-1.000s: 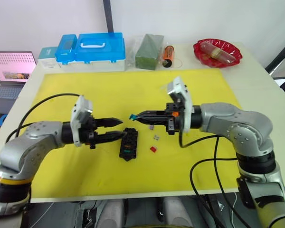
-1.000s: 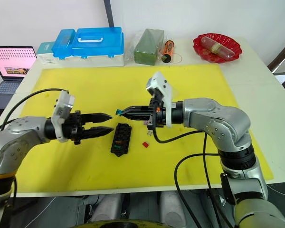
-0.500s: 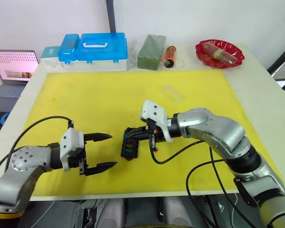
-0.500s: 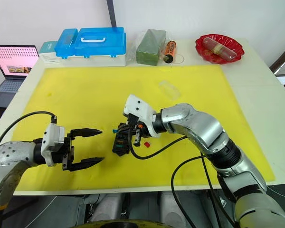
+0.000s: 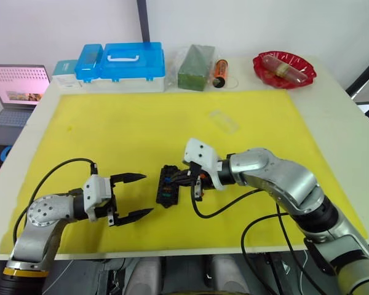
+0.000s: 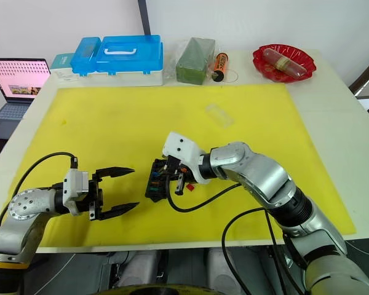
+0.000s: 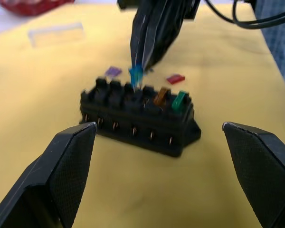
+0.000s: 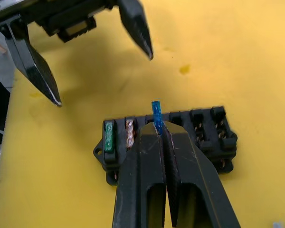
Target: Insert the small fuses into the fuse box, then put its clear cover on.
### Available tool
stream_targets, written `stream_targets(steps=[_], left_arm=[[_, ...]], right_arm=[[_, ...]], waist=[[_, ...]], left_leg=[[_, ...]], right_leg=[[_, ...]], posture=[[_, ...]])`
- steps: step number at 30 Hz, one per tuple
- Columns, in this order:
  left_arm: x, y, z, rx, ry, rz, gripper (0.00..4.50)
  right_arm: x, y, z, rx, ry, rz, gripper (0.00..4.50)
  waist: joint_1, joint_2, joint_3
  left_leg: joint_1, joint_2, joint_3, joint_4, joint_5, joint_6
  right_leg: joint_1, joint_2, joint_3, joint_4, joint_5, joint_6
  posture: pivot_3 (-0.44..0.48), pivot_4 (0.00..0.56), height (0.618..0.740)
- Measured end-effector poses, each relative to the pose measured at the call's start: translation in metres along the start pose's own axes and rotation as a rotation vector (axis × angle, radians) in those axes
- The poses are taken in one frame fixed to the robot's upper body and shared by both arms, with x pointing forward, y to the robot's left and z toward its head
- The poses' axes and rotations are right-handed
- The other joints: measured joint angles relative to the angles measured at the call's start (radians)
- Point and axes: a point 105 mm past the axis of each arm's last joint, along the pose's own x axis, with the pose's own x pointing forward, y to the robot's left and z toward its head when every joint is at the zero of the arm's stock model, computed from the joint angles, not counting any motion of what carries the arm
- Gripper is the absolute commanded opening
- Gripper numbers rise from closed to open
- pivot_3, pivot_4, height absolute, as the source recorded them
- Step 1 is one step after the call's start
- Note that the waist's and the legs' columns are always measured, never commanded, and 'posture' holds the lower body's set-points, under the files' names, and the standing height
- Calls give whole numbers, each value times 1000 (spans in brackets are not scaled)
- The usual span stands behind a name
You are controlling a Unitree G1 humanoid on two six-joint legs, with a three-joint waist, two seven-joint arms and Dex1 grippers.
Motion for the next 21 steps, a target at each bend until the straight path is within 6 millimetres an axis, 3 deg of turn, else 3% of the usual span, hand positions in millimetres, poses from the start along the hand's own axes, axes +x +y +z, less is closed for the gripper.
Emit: stream_targets(steps=[6, 21], left_arm=[[6, 0, 1, 11, -39, 0, 4455], [10, -2, -1, -15, -32, -8, 4455]], right_arm=[[0, 8, 1, -4, 7, 12, 0], [3, 6, 3, -4, 2, -18, 0]], waist=[[-2, 0, 0], [-2, 0, 0]], left_leg=[[0, 0, 0, 0, 0, 0], [0, 0, 0, 0, 0, 0]], right_leg=[[0, 0, 0, 0, 0, 0], [0, 0, 0, 1, 0, 0]], posture=[[0, 150, 740], [0, 150, 740]])
